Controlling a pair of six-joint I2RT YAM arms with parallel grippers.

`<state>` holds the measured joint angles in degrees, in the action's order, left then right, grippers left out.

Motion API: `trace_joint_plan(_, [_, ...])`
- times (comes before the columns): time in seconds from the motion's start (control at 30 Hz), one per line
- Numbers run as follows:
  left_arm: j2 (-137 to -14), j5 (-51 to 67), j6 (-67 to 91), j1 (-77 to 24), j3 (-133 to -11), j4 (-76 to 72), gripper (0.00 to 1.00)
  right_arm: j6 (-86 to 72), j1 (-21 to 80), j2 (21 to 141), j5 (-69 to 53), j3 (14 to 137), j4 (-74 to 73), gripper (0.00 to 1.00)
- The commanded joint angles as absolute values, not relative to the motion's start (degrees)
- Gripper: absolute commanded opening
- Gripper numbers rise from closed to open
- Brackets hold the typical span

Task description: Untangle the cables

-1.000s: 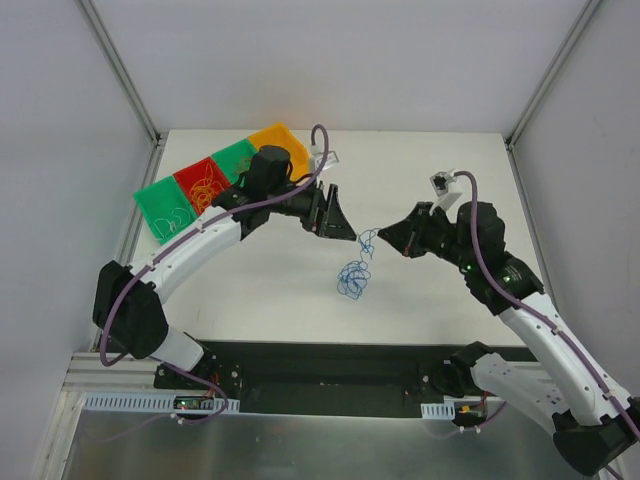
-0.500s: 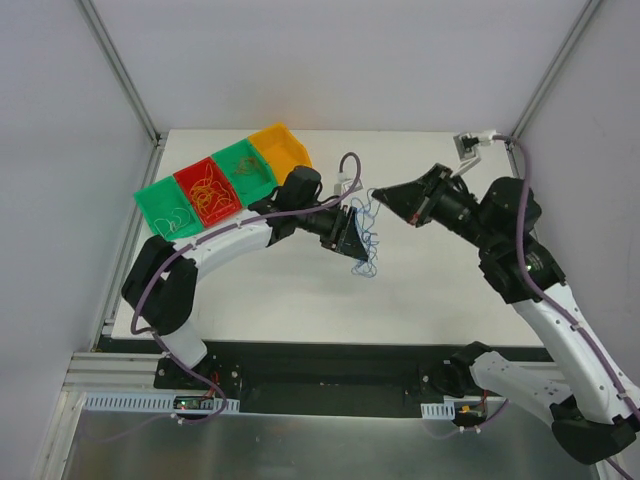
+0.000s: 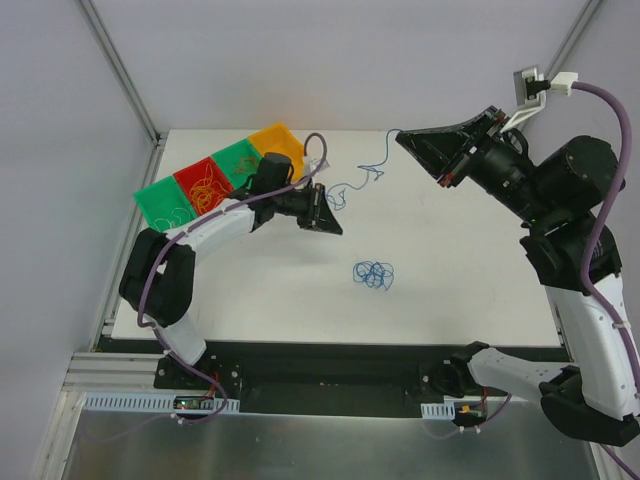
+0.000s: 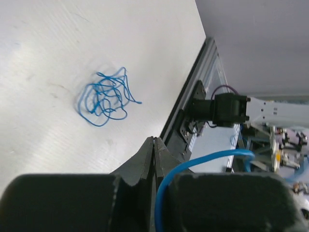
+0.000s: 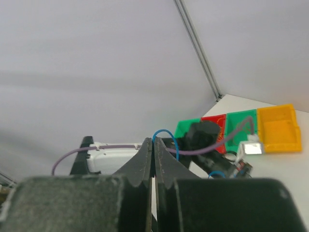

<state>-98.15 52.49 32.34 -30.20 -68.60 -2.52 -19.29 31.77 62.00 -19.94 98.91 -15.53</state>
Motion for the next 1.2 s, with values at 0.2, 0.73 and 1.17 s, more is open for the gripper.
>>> trace_joint_plan(0.2, [-91.9,42.6,22.9,-25.8,-71.3,7.2,0.0,-0.5,31.4,62.0,-14.3,101.7,-18.1,0.01])
trace_joint_plan(0.73, [-93.0,37.5,25.5,-14.5,-74.6,16.3,0.73,-1.0,31.1,74.6,-10.4,113.5,-14.9,0.0])
trace_joint_plan(1.17, [-67.0,36.0,23.7,-13.7,-71.6,13.9,0.81,-12.6,31.5,72.1,-19.1,92.9,-3.8,0.0])
